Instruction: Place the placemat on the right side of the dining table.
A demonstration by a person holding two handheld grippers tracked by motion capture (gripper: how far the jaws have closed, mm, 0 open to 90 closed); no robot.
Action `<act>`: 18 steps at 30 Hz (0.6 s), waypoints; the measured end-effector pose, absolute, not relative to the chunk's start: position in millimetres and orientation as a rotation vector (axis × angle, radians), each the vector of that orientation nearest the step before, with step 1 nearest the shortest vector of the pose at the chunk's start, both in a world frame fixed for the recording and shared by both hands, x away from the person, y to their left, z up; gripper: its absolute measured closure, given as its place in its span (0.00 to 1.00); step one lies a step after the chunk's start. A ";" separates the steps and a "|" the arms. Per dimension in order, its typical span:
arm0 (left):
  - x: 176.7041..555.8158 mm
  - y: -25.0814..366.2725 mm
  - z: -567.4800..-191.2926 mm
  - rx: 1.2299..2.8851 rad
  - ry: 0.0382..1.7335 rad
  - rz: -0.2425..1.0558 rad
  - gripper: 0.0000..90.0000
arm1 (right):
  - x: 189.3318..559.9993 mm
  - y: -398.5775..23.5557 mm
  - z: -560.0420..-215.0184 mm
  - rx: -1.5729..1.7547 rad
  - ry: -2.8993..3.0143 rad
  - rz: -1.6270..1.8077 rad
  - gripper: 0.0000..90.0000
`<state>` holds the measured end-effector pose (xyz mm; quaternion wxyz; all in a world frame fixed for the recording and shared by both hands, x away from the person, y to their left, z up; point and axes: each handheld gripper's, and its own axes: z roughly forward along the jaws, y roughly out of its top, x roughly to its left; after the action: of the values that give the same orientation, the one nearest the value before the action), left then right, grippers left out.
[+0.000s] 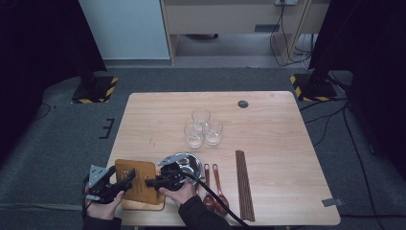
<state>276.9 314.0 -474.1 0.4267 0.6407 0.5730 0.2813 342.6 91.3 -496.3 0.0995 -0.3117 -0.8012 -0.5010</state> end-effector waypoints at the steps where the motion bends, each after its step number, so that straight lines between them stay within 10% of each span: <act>1: 276.9 314.0 -474.1 1.601 1.431 0.702 0.23 | 342.6 91.3 -496.3 -0.922 -2.369 -1.481 0.84; 18: 276.1 316.8 -473.0 1.593 1.394 0.703 0.23 | 344.5 87.0 -497.9 -0.904 -2.274 -1.509 0.92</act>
<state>276.1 316.8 -473.0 0.4399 0.6414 0.5612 0.2831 344.5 87.0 -497.9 0.1331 -0.3116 -0.7839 -0.5202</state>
